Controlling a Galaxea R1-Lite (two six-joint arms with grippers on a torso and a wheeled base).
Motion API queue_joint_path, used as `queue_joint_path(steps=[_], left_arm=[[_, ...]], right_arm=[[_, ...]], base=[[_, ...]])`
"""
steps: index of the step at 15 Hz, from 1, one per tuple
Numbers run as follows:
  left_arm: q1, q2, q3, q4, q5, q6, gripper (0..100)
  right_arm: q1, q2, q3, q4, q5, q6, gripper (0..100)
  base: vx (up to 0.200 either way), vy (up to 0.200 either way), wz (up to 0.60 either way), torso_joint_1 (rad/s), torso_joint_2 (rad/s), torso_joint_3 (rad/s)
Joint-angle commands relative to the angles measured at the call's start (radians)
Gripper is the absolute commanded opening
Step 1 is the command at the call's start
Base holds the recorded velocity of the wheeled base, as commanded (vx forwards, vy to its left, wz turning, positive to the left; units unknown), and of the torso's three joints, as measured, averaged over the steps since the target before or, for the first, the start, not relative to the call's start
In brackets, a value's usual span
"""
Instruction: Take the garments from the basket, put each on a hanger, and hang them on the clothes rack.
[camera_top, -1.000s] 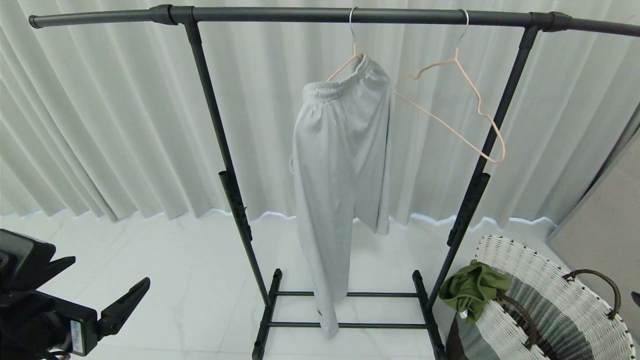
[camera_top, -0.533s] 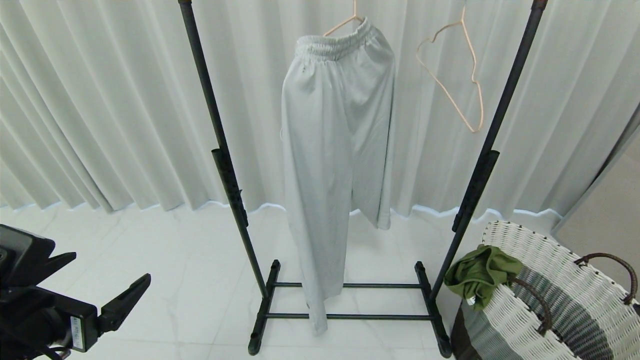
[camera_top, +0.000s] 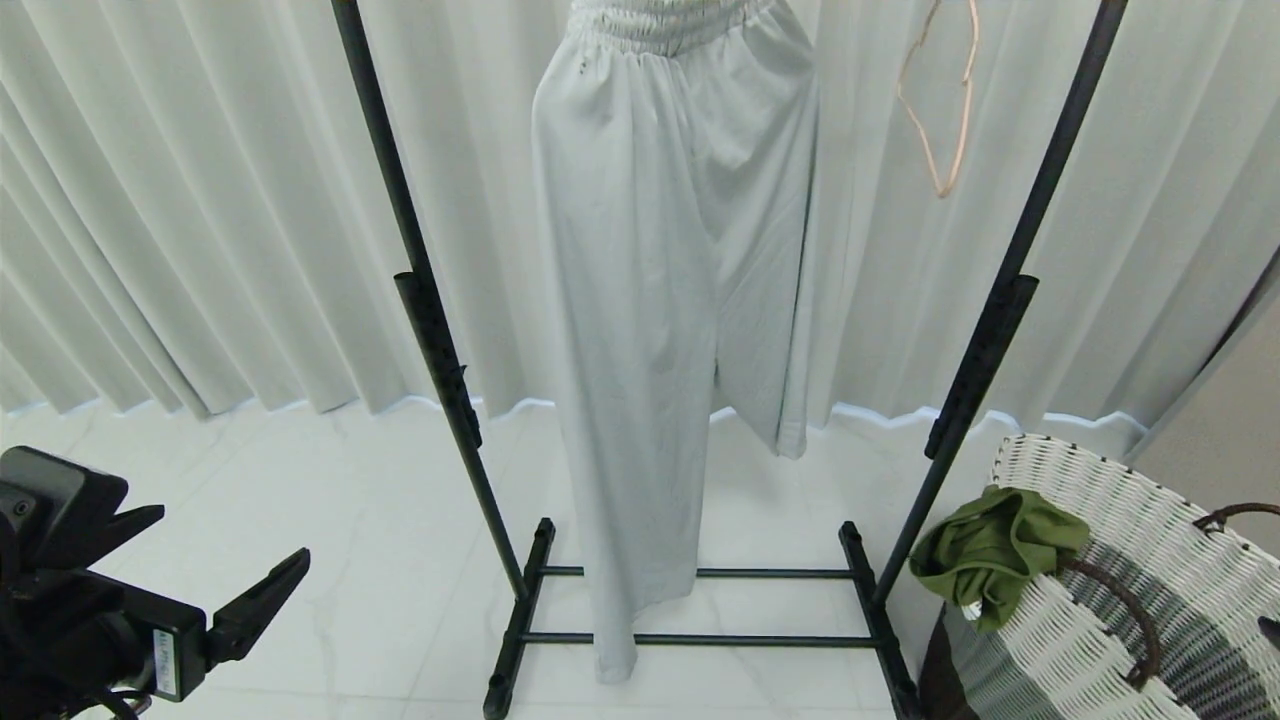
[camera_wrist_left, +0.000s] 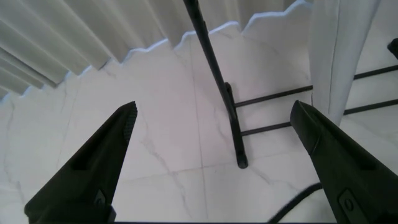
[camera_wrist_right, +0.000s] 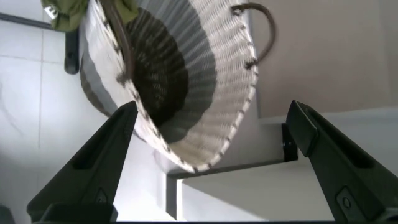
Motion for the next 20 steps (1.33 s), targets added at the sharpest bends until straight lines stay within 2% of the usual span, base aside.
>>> queue_joint_path(steps=[1,7,11,14,18,20], left_arm=[[-0.002,0.007,-0.002,0.000,0.000,0.000,100],[-0.036,0.007,-0.005,0.000,0.000,0.021,100],[-0.037,0.006,-0.003,0.000,0.000,0.023,100],[-0.039,-0.001,-0.003,0.000,0.000,0.026,100],[-0.051,0.001,-0.011,-0.002,0.000,0.028,100],[-0.053,0.001,-0.009,0.000,0.000,0.040,100]], right_arm=[[0.000,0.021,-0.001,0.000,0.000,-0.002,100],[0.006,0.133,0.000,-0.060,0.012,0.003,100],[0.008,0.224,0.000,-0.088,0.158,0.006,100],[0.050,0.302,-0.003,-0.117,0.188,0.032,100],[0.196,0.486,-0.001,-0.236,0.181,0.188,100],[0.210,0.564,-0.001,-0.292,0.112,0.214,100]], base=[[0.200,0.000,0.00,0.002,0.03,0.036],[0.200,0.000,0.00,0.000,0.01,0.007],[0.050,0.000,0.00,0.001,0.00,0.003],[0.000,0.000,0.00,0.000,0.00,0.000],[0.000,0.000,0.00,0.000,0.00,0.000],[0.000,0.000,0.00,0.000,0.00,0.000]])
